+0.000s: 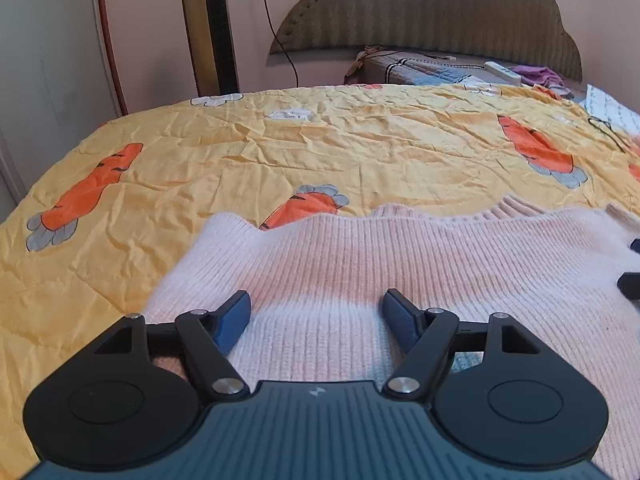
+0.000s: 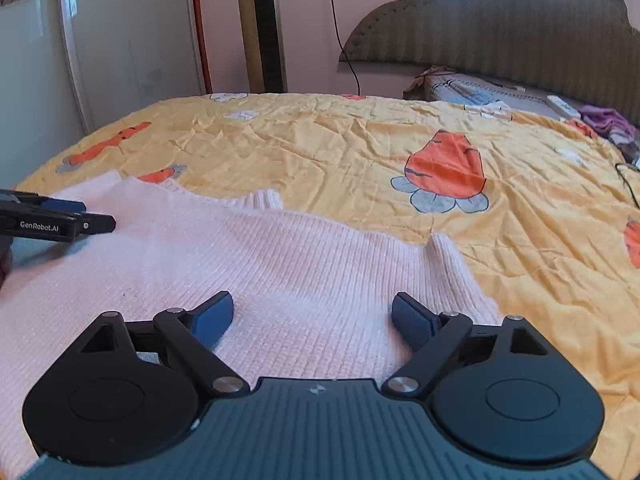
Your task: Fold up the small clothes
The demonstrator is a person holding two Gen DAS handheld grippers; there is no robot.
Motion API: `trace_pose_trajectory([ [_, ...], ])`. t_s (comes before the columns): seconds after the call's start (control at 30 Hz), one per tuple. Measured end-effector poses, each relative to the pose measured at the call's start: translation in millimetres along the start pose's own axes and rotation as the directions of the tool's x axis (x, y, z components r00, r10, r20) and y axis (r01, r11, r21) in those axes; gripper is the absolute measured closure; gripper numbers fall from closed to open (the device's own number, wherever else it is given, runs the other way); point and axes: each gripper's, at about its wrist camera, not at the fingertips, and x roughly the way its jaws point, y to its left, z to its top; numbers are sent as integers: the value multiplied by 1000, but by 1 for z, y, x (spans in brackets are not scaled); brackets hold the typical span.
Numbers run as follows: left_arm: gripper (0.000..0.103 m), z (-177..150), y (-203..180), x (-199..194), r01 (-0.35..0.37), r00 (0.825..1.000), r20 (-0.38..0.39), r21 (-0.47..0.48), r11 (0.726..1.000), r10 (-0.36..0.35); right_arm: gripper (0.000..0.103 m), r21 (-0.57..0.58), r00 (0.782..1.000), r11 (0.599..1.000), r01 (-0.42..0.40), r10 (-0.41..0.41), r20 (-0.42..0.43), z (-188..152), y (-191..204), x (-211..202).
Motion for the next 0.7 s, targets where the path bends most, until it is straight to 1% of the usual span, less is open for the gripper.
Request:
trace_pose_trajectory([
  [0.07, 29, -1, -2, -2, -11, 1000, 7, 3, 1000, 11, 13, 29, 1000, 999, -29, 29, 5, -1, -5, -2],
  [0.13, 29, -2, 1, -9, -9, 1000, 27, -25, 1000, 10, 13, 32, 999, 999, -34, 33, 11, -2, -5, -2],
  [0.2, 31, -8, 6, -33, -22, 996, 84, -94, 995, 30, 13, 30, 999, 999, -29, 29, 16, -3, -4, -3],
  [0.27, 30, -20, 12, -65, -33, 989, 138, -183, 983, 59, 13, 32, 999, 999, -26, 25, 23, -4, -5, -3],
  [0.33, 26, -41, 22, -102, 4, 984, 173, -290, 957, 48, 13, 38, 999, 999, -24, 23, 32, -5, -5, -5],
  [0.4, 17, -68, 31, -130, 28, 981, 186, -411, 911, 53, 13, 44, 999, 999, -25, 24, 38, -5, -5, -6],
  [0.47, 16, -98, 38, -151, 43, 985, 167, -508, 860, 50, 13, 44, 999, 999, -24, 22, 41, -6, -5, -6],
  [0.5, 16, -108, 37, -157, 49, 985, 165, -520, 853, 44, 13, 42, 999, 999, -22, 20, 41, -6, -5, -6],
  [0.57, 16, -122, 32, -171, 25, 981, 177, -509, 860, 77, 13, 39, 999, 999, -21, 20, 40, -6, -4, -6],
  [0.6, 16, -124, 31, -173, 18, 982, 170, -513, 858, 80, 12, 39, 999, 999, -22, 21, 39, -6, -5, -6],
  [0.63, 16, -126, 31, -175, 20, 984, 160, -541, 841, 80, 12, 40, 999, 999, -22, 21, 40, -6, -4, -6],
  [0.7, 16, -133, 34, -174, 28, 989, 132, -617, 787, 68, 12, 40, 999, 999, -22, 20, 40, -6, -4, -6],
])
